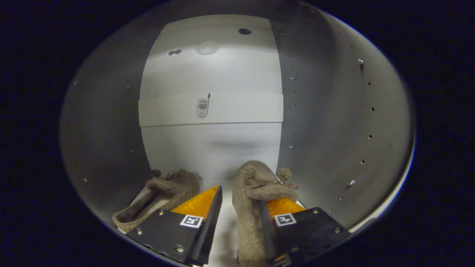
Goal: Open the shoe cabinet door, grab the shoes and put them into the shoe cabinet, then close the shoe cabinet door.
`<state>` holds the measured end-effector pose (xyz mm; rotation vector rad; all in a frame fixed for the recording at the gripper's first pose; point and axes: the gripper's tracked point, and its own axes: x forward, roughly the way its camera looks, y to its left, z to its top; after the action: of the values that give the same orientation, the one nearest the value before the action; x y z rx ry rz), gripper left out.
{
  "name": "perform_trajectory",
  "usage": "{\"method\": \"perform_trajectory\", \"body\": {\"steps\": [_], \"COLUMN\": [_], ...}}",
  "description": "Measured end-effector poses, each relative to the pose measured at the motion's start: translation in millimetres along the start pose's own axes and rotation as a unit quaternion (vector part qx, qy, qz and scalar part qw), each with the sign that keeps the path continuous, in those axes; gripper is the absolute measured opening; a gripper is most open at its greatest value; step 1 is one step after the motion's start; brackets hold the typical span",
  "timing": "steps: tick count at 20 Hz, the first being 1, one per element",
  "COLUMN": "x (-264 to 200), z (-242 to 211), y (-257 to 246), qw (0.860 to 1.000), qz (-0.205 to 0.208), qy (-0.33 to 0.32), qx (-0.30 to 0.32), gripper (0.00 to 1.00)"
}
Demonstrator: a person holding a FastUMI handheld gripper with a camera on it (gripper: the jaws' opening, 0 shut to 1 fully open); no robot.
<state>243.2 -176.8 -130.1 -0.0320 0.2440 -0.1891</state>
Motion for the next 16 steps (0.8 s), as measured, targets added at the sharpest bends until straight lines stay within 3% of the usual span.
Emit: {"method": "perform_trajectory", "body": {"steps": [16], "x": [-27.3], "z": [-13.1], "y": [17.1], "qw": [0.999], "qz": [0.012], "qy": [0.028], "qx": [-0.027], "gripper": [0.59]}}
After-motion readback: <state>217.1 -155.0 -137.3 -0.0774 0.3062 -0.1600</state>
